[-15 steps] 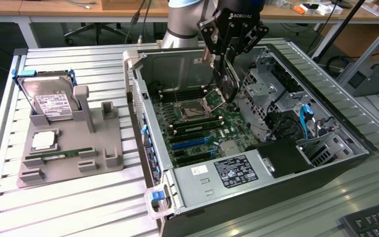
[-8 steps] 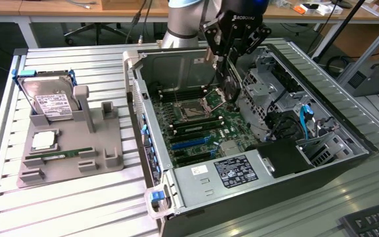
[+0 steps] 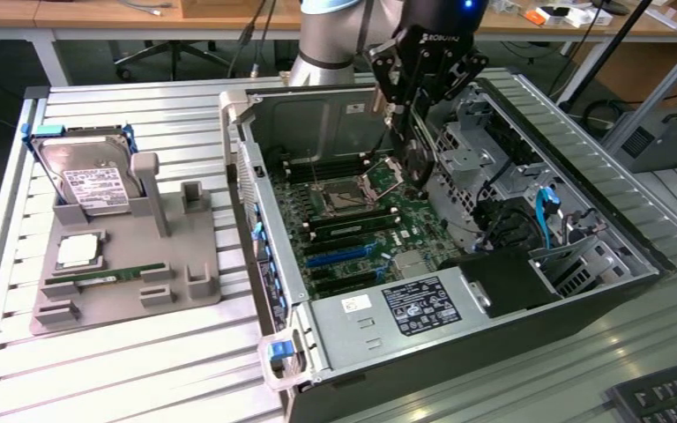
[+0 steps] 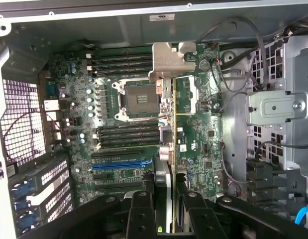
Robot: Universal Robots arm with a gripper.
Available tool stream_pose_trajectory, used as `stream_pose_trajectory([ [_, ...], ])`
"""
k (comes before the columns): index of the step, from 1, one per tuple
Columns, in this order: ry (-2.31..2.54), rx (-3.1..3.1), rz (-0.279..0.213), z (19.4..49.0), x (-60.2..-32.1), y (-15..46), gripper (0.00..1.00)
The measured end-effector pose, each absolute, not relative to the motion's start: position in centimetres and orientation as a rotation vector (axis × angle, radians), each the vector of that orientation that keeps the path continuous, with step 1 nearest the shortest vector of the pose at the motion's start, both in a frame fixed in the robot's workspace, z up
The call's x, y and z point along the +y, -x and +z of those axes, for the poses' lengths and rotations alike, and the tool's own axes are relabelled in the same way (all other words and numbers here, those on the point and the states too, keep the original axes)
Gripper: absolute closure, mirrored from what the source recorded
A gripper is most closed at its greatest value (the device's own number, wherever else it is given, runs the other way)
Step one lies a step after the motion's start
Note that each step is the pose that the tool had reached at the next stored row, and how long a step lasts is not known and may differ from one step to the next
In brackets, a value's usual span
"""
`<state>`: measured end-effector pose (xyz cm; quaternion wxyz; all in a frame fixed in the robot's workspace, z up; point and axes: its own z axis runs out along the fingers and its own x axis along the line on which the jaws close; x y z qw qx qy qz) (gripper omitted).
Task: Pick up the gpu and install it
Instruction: 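Pick up the gpu and move the gpu toward the slot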
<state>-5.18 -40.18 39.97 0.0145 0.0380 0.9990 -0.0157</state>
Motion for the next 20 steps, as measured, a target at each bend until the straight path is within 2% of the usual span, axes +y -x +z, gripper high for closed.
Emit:
stream_pose_trajectory([
  [20,-0.119,3.11,-0.049,38.98,-40.18,4.19,0.73],
])
